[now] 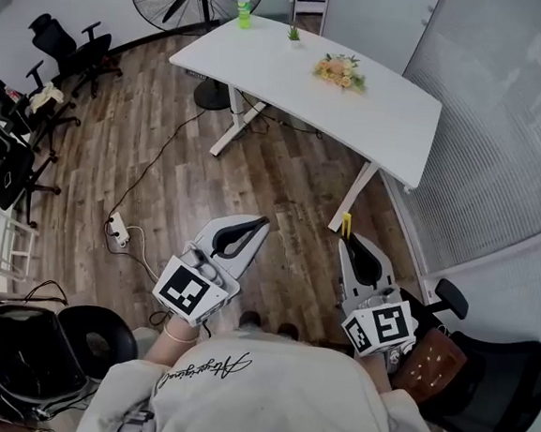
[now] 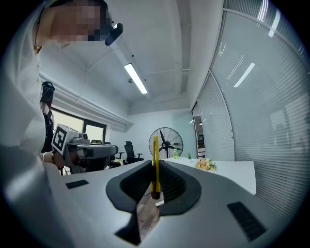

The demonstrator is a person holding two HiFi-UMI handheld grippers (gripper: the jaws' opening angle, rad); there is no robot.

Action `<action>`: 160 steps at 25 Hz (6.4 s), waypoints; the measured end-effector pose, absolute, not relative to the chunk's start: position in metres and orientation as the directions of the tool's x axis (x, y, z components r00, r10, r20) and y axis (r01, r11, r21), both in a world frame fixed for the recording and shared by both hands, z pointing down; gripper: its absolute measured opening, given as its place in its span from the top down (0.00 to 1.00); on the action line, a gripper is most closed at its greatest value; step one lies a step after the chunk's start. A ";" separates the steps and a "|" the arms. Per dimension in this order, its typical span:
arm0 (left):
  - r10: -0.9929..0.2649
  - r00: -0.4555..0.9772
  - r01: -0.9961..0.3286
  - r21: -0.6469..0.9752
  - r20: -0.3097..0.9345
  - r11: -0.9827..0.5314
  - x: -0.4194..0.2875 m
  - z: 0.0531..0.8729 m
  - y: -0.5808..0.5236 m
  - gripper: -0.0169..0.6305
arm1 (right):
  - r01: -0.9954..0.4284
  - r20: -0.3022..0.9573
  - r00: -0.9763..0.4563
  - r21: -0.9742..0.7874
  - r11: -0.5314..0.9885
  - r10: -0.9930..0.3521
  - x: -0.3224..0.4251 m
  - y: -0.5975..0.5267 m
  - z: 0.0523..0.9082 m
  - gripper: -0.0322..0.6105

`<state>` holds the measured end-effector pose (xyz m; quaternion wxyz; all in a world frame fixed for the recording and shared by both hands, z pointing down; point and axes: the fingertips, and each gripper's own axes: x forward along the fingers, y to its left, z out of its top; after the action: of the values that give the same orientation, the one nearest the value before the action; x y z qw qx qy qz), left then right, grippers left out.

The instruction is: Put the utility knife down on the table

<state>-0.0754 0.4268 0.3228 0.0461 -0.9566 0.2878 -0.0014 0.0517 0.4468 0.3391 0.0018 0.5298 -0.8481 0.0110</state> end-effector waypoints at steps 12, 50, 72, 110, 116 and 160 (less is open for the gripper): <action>-0.528 0.849 -0.527 -0.078 -0.004 -0.846 -0.125 0.337 0.421 0.97 | -0.893 0.026 -0.449 -0.014 0.449 -0.893 0.000 0.439 0.348 0.88; -0.497 0.867 -0.497 -0.076 -0.022 -0.864 -0.030 0.336 0.194 0.97 | -0.874 0.012 -0.486 0.003 0.486 -0.874 0.075 0.203 0.345 0.88; -0.561 0.828 -0.558 -0.076 0.015 -0.826 0.012 0.336 0.115 0.97 | -0.808 0.010 -0.588 -0.026 0.588 -0.809 0.107 0.116 0.346 0.88; -0.607 0.794 -0.606 -0.047 0.023 -0.794 0.016 0.350 0.087 0.97 | -0.763 0.012 -0.645 -0.055 0.644 -0.764 0.110 0.085 0.359 0.88; -0.577 0.817 -0.576 -0.059 0.006 -0.816 0.017 0.350 0.057 0.97 | -0.767 0.010 -0.641 -0.043 0.640 -0.768 0.105 0.058 0.357 0.88; -0.340 0.940 -0.341 -0.067 -0.026 -0.938 0.007 0.327 -0.233 0.97 | -0.901 -0.019 -0.431 -0.042 0.432 -0.902 0.084 -0.215 0.340 0.88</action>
<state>0.0068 -0.2325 0.3274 0.0354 -0.9842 0.1732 0.0071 0.0838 -0.2155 0.3402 -0.0192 0.5329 -0.8459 0.0127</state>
